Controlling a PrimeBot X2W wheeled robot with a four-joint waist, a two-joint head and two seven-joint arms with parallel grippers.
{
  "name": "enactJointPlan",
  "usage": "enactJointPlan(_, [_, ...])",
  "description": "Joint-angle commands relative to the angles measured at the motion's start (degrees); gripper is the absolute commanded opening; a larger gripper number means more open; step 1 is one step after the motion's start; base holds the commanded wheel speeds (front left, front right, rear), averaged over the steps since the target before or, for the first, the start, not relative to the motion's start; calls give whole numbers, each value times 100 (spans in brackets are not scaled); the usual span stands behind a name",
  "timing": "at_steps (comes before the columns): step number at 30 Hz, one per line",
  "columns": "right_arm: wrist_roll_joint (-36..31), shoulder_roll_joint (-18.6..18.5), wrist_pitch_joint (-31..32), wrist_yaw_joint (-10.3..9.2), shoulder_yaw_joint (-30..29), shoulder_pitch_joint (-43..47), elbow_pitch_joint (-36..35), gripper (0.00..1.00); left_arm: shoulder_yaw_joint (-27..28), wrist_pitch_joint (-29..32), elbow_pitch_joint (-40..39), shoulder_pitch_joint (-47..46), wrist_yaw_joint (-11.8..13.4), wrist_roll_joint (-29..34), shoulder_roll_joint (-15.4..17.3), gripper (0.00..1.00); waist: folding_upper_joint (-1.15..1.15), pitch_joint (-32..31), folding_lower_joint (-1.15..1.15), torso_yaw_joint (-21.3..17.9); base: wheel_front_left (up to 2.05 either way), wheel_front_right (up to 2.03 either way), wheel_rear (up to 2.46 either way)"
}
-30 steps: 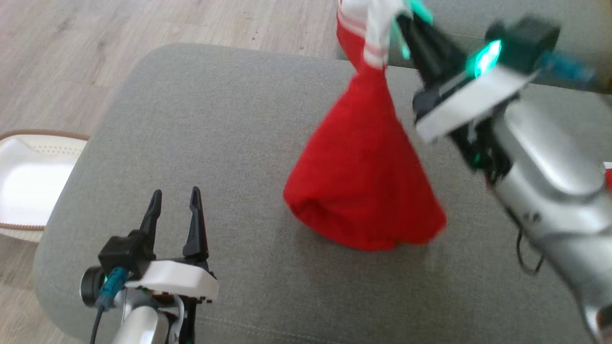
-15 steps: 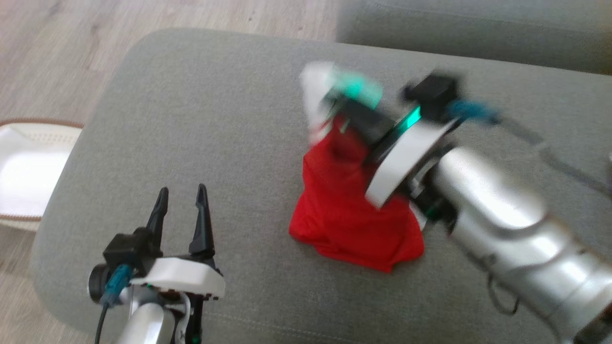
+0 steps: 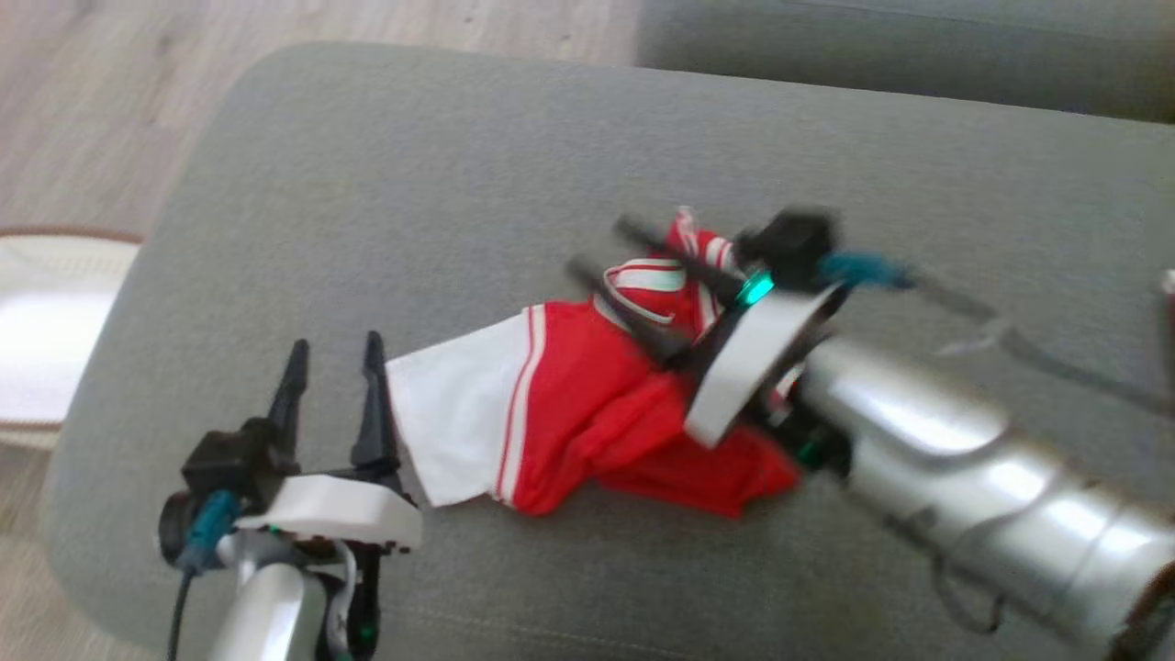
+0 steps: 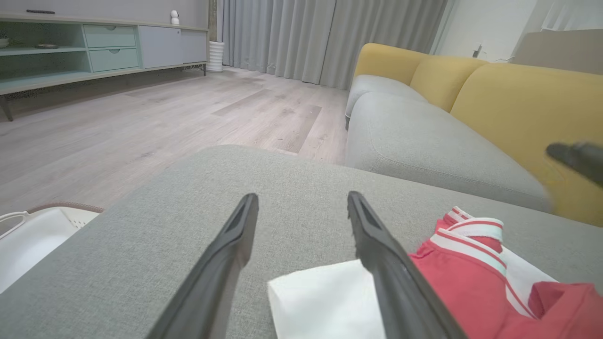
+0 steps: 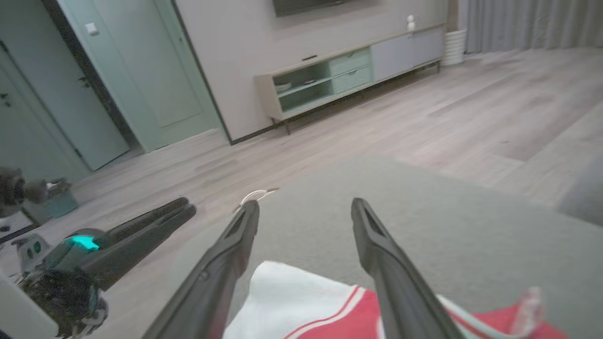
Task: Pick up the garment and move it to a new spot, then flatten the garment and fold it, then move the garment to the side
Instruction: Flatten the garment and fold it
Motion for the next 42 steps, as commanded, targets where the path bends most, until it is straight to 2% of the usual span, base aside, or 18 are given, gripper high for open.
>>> enactJointPlan(1, [62, -200, -142, -4, -250, -252, -183, 100, 278, -69, -231, -176, 50, 56, 68, 100, 0, -68, 0, -217, 0, 0, 0])
enactJointPlan(7, [-103, -927, -234, -4, -1243, 92, -294, 100, 434, -69, -335, -79, 78, 75, 102, 100, 0, -170, 0, -654, 0, 0, 0])
enactJointPlan(12, [-282, -1226, -236, -4, -1732, 698, -369, 100, 430, -69, -396, -66, 79, 105, 92, 100, 0, -169, 0, -746, 0, 0, 0])
enactJointPlan(15, [-243, -1259, -124, -4, -1665, 888, -326, 100, 393, -69, -400, -95, 58, 114, 83, 100, 0, -136, 0, -700, 0, 0, 0])
enactJointPlan(24, [349, -1219, 1761, -4, -880, 770, 3, 100, 297, -69, -338, -192, 7, 105, 16, 100, 0, 55, 0, -342, 0, 0, 0])
enactJointPlan(29, [684, -1073, 2386, -4, -723, 667, 430, 100, 283, -69, -306, -239, -3, 99, -38, 100, 0, 155, 0, -79, 0, 0, 0])
enactJointPlan(39, [544, -1090, 2087, -4, -581, 527, 620, 100, 309, -69, -326, -206, 9, 122, -108, 100, 0, 252, 0, 95, 0, 0, 0])
enactJointPlan(42, [222, -1113, 1882, -4, -527, 398, 755, 100, 318, -69, -330, -207, 11, 137, -125, 100, 0, 266, 0, 88, 0, 0, 0])
